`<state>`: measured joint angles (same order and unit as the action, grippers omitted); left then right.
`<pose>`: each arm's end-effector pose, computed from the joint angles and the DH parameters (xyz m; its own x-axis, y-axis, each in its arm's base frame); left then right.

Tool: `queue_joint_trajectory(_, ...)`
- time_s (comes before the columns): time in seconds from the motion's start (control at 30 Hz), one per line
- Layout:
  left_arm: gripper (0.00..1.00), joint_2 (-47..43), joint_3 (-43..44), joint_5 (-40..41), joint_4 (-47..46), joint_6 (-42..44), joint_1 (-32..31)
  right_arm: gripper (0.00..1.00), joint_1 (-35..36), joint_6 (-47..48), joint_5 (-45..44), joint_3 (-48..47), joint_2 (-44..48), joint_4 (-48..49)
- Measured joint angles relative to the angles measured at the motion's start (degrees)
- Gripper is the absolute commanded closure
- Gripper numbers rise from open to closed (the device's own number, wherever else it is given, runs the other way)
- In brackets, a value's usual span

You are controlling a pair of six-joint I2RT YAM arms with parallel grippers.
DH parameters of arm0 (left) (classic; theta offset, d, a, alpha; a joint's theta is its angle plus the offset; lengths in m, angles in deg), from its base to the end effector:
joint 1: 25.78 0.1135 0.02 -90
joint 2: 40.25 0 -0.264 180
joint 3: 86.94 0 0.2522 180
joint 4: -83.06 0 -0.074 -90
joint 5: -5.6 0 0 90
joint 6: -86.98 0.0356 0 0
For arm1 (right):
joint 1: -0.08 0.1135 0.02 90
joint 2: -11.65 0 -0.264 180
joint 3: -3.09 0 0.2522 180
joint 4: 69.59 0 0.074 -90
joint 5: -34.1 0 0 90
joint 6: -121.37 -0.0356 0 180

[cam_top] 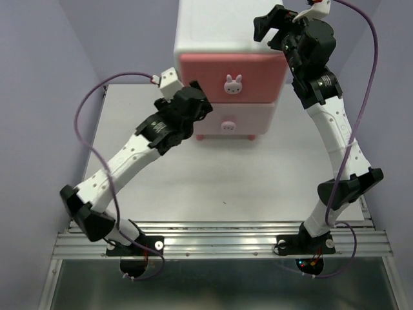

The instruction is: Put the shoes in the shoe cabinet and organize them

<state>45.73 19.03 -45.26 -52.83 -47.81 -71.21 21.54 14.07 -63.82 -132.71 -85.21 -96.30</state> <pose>0.2485 -0.2202 0.4215 -0.3080 -0.4660 -0.8295 -0.0968 0.8827 -0.4599 0.3317 0.1251 0.5573 0.1177 0.3628 -0.9244 -0.2849 0.9041 0.3185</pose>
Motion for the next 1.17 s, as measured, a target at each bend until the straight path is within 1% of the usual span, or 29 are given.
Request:
queue_joint_trajectory(0.07,0.01,-5.7,0.3,-0.2,1.3,1.4,0.6,0.00,0.0,-1.2,-2.4,-2.4,-1.8,-1.0)
queue_joint_trajectory(0.13,0.01,-11.0,1.6,-1.6,3.1,3.4,3.0,0.00,0.0,-3.6,-5.7,-5.4,-3.2,-3.3)
queue_joint_trajectory(0.2,0.01,-14.3,2.8,-4.1,4.3,5.3,7.3,0.00,-0.4,-5.7,-8.4,-7.7,-4.1,-6.2)
queue_joint_trajectory(0.23,0.01,-15.3,3.2,-6.1,5.0,6.3,11.6,0.00,-0.9,-6.6,-9.4,-8.9,-4.5,-8.0)
queue_joint_trajectory(0.33,0.01,-16.1,3.4,-11.4,7.2,8.9,24.1,0.00,-4.3,-11.5,-10.5,-11.6,-4.9,-14.3)
queue_joint_trajectory(0.37,0.01,-15.5,3.4,-14.1,8.0,9.5,27.5,0.00,-6.6,-14.4,-9.9,-11.8,-4.9,-17.1)
queue_joint_trajectory(0.5,0.01,-12.9,2.7,-20.1,9.1,10.4,34.8,0.00,-14.9,-20.1,-10.4,-10.3,-4.8,-24.2)
queue_joint_trajectory(0.57,0.01,-11.7,1.7,-23.4,9.7,10.6,37.7,0.00,-17.5,-21.5,-10.6,-8.9,-4.5,-28.3)
queue_joint_trajectory(0.67,0.01,-10.3,0.2,-26.9,10.6,11.0,41.3,0.00,-18.9,-21.6,-10.6,-4.1,-2.5,-31.9)
queue_joint_trajectory(0.73,0.01,-10.2,-1.0,-27.8,11.0,11.2,42.6,0.00,-18.9,-20.9,-10.7,0.5,-0.2,-34.1)
queue_joint_trajectory(0.97,0.01,-11.8,-7.1,-30.3,10.8,10.1,44.5,0.00,-18.5,-17.9,-11.2,21.2,12.4,-38.4)
queue_joint_trajectory(1.17,0.01,-13.6,-8.0,-32.2,9.4,9.6,44.8,0.00,-18.5,-17.7,-12.3,28.5,19.0,-39.8)
